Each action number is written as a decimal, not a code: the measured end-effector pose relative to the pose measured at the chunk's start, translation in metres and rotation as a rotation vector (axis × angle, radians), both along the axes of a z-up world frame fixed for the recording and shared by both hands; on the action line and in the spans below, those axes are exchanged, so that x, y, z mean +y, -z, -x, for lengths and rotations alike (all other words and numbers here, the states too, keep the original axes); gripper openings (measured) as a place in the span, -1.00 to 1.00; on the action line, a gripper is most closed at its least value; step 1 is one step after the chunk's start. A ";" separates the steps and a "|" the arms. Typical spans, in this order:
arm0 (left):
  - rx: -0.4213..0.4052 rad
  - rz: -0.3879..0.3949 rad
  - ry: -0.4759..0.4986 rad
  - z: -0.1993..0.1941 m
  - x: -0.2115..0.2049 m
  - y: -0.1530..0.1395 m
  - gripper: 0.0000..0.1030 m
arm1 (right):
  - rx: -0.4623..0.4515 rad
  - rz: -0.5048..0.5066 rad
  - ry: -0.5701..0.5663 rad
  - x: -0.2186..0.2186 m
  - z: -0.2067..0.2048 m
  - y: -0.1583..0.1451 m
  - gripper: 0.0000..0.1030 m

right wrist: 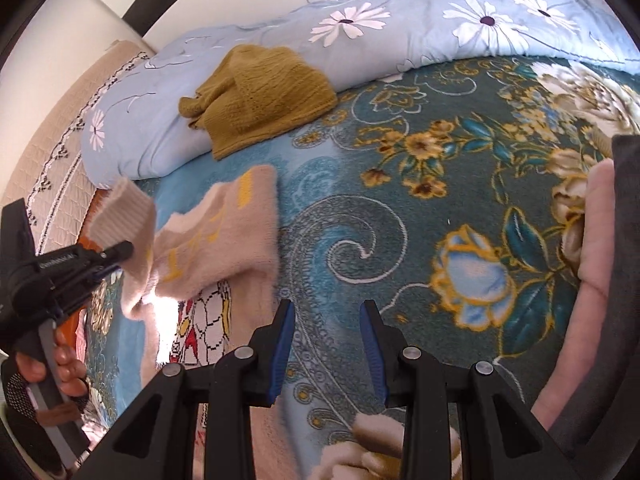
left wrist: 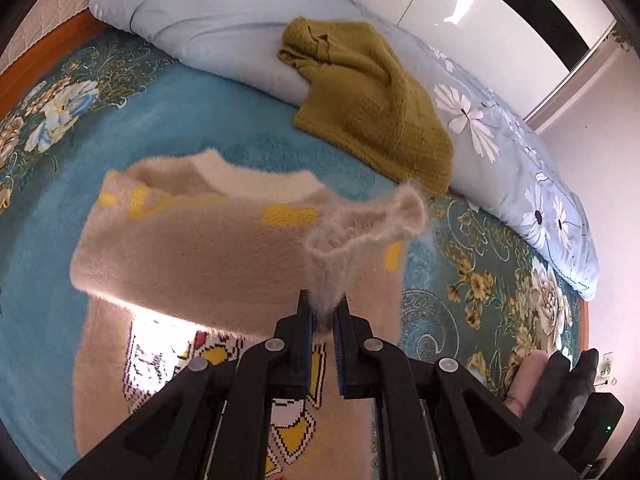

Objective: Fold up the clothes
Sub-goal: 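Fold the held sleeve across the body with the left gripper and release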

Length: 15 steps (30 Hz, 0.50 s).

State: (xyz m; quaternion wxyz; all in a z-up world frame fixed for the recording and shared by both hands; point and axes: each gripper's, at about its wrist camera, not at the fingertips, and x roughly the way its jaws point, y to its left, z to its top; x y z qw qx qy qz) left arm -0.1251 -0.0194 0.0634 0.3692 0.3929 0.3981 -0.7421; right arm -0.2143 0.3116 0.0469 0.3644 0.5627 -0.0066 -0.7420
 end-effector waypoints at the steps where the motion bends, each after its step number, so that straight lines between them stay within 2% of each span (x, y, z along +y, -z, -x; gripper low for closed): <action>1: -0.010 -0.012 0.008 0.005 0.003 0.006 -0.83 | -0.008 -0.002 0.002 0.001 0.001 0.002 -0.28; 7: -0.067 -0.048 0.065 0.022 0.016 0.029 -0.78 | -0.014 -0.008 -0.003 0.000 0.001 0.004 -0.28; 10: -0.058 -0.076 0.068 0.014 0.015 0.033 -0.60 | -0.024 -0.011 0.011 0.001 0.003 0.008 -0.28; 12: -0.030 -0.099 0.049 0.005 0.011 0.032 -0.16 | -0.040 -0.015 0.021 0.000 0.005 0.011 -0.28; 14: 0.022 -0.126 0.025 -0.006 0.008 0.028 0.00 | -0.061 -0.013 0.025 -0.001 0.004 0.014 -0.28; 15: 0.057 -0.139 0.009 -0.013 0.007 0.024 0.00 | -0.069 -0.008 0.026 -0.002 0.004 0.015 -0.28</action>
